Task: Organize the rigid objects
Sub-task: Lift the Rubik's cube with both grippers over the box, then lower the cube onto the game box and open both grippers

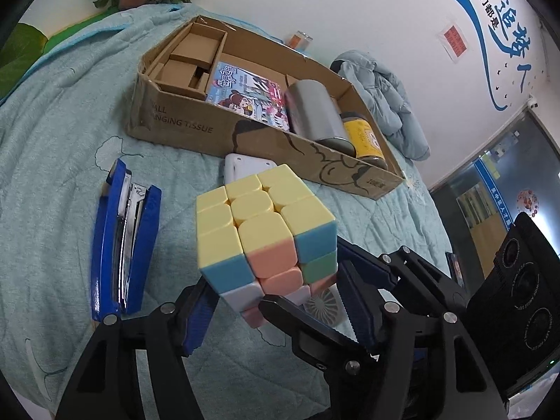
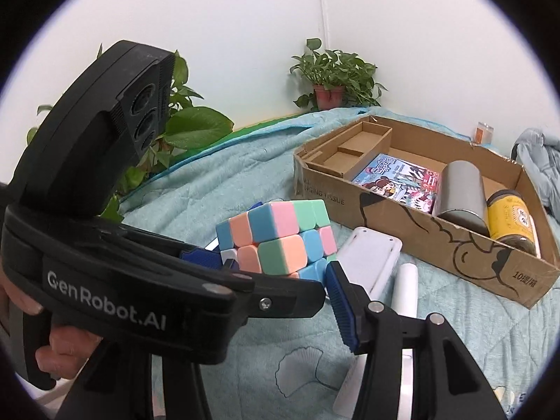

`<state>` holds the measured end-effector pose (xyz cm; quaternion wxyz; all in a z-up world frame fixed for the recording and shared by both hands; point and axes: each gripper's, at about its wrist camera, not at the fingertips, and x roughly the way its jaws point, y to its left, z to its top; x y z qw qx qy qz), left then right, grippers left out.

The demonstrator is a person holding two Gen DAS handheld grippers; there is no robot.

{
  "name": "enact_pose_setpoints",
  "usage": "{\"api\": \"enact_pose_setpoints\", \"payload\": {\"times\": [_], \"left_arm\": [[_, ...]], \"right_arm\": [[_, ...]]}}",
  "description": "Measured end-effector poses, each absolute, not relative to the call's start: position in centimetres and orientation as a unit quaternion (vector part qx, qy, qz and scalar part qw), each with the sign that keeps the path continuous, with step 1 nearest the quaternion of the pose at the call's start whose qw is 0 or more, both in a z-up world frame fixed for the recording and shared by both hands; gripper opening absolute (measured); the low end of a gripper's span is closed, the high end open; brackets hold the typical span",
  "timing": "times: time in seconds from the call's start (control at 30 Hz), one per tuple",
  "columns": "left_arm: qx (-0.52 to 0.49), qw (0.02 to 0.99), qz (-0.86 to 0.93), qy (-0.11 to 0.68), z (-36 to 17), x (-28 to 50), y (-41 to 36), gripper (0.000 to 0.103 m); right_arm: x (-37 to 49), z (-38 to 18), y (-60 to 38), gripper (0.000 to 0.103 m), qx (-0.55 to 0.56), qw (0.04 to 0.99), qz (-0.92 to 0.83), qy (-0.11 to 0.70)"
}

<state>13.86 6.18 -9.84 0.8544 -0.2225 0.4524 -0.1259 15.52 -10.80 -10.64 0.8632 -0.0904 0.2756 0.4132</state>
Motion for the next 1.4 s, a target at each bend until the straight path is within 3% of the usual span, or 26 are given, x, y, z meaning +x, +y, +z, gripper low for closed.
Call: {"api": "enact_pose_setpoints", "payload": {"times": [0.67, 0.87, 1.1, 1.4], "left_arm": [[-0.091, 0.917, -0.103, 0.375, -1.0, 23.4, 6.5, 0.061], [-0.077, 0.912, -0.106, 0.390, -2.2, 28.8, 7.0, 0.061], [-0.069, 0.886, -0.106, 0.445, -7.5, 34.0, 7.2, 0.061], [-0.105, 0.877, -0.131, 0.450, -8.5, 34.5, 8.5, 0.059]], "right_arm": [[24.1, -5.4, -9.5, 0.050, -0.050, 0.877, 0.420, 0.228], [28.5, -6.2, -8.8, 0.050, -0.037, 0.873, 0.416, 0.253], [32.9, -9.5, -7.9, 0.050, -0.032, 0.851, 0.406, 0.333], [33.9, -10.9, -7.9, 0.048, -0.037, 0.832, 0.400, 0.382]]}}
